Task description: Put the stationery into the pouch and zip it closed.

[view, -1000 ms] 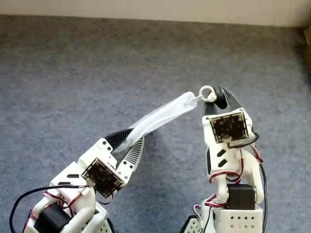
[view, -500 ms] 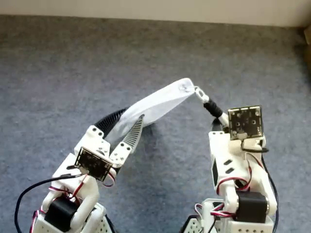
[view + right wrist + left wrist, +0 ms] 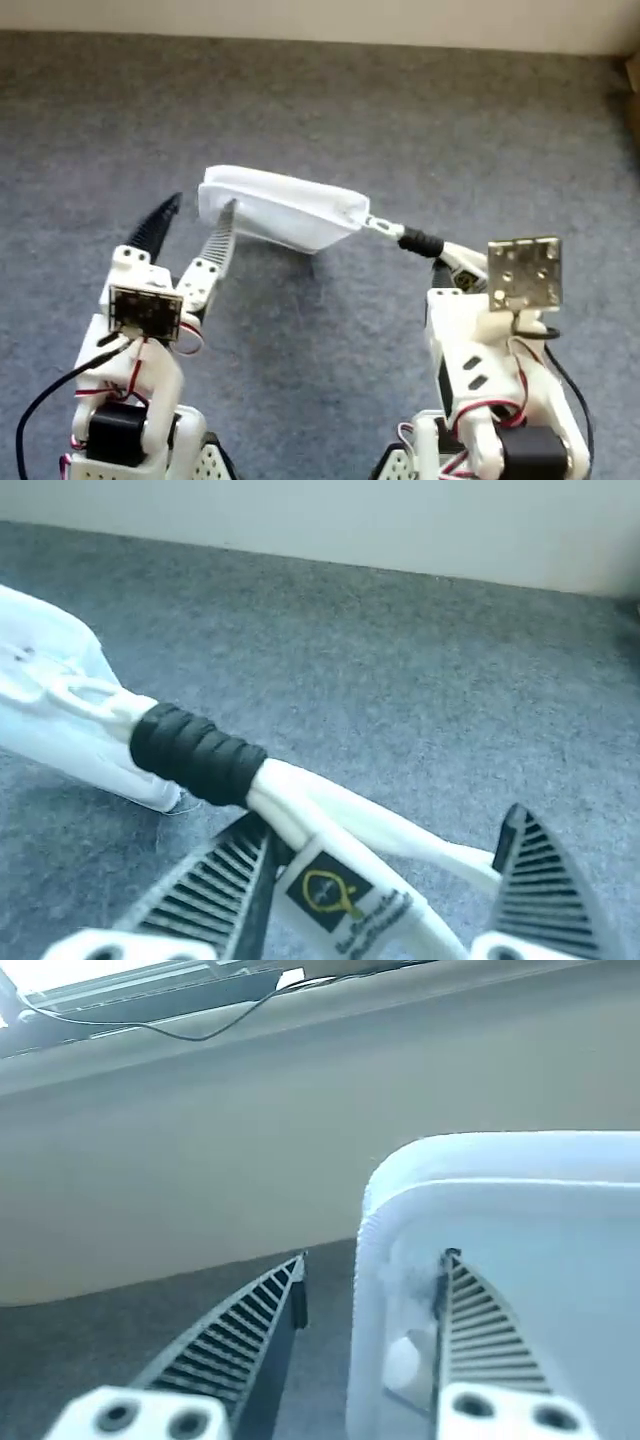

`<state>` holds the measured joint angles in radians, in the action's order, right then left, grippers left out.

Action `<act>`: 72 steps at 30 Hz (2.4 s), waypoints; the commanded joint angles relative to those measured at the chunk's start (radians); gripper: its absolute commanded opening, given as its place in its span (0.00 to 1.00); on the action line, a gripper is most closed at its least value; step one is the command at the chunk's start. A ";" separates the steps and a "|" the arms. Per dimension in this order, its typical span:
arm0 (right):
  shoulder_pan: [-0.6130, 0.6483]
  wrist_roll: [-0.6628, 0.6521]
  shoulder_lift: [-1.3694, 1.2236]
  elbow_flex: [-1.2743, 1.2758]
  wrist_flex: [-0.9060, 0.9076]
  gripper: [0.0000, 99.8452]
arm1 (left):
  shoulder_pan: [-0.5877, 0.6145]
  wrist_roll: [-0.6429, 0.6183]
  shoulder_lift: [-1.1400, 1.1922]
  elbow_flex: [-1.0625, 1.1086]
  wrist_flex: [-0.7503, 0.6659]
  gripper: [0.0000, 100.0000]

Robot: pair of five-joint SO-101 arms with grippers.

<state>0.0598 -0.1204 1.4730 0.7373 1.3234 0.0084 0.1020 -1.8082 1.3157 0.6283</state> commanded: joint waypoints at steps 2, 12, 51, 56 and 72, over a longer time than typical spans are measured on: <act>0.007 0.064 0.002 -0.134 0.093 0.33 | 0.042 -0.005 -0.010 -0.117 0.005 0.21; 0.259 0.253 0.008 -0.211 0.197 0.48 | -0.065 -0.009 -0.012 -0.444 0.348 0.20; -0.140 0.141 0.010 0.185 0.036 0.00 | -0.068 -0.002 -0.013 -0.410 0.784 0.01; -0.140 0.155 0.010 0.397 -0.147 0.00 | -0.061 -0.003 -0.015 -0.188 0.724 0.13; -0.139 0.204 0.010 0.863 -0.351 0.00 | 0.119 -0.002 -0.016 0.232 0.585 0.08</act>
<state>-0.0690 0.0729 1.4622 1.5750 0.9966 0.0790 0.1036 -1.8190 1.5044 1.2543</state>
